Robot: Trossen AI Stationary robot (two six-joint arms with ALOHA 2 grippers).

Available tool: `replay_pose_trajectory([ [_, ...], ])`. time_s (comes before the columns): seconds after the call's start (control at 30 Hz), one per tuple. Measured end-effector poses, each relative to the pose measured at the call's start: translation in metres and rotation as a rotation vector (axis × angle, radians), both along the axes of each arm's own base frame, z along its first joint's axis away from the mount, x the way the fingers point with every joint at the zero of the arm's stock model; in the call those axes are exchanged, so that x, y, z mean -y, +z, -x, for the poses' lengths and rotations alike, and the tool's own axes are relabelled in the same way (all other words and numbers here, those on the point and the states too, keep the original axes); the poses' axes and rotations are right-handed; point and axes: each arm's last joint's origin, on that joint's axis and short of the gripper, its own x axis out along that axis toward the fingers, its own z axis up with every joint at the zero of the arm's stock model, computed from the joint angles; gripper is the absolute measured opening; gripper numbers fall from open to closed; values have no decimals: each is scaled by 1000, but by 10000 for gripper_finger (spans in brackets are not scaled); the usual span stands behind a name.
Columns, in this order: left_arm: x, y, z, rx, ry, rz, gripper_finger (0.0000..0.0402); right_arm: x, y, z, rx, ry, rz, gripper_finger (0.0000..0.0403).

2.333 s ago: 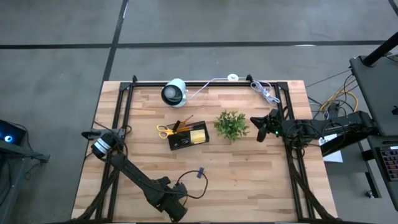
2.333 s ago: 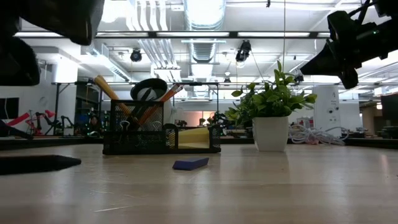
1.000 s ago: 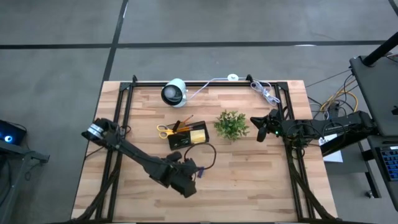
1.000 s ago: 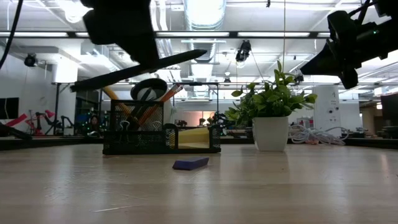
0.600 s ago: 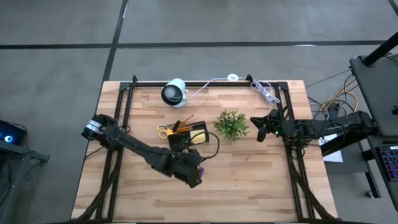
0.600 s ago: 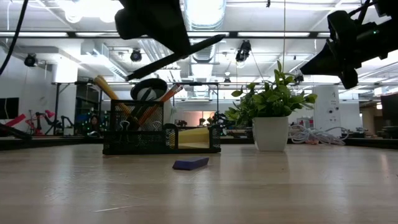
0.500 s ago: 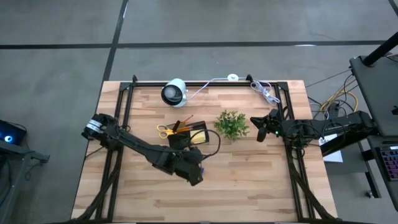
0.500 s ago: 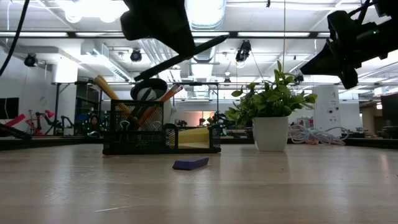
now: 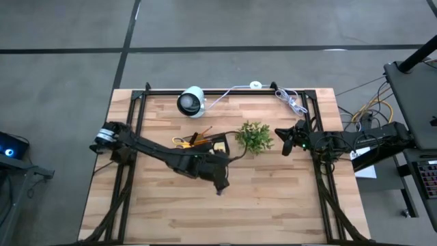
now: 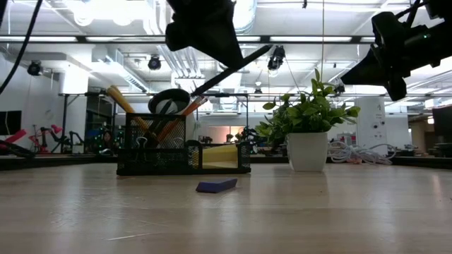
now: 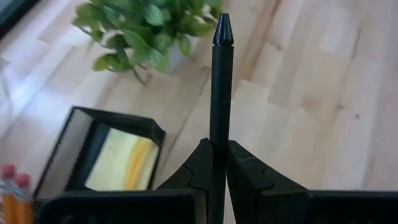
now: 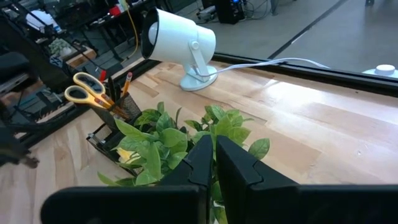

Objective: Pick and place office supplies into organizer
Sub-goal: Put the black pen in the black desk organizer

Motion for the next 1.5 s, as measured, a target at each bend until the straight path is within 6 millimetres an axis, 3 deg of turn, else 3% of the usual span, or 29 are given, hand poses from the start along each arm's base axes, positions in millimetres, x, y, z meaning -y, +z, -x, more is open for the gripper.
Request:
replay_pose_trajectory([
  [0.43,-30,8,-8,65,80,-54,13,0,0,0,1,0,-3,13],
  [1.0,-70,51,6,304,118,-121,13,0,0,0,0,0,-2,13],
  [1.17,-79,55,22,435,132,-122,13,0,0,0,1,0,-2,13],
  [1.5,-91,54,74,478,140,-141,13,0,0,0,7,-3,-11,13],
])
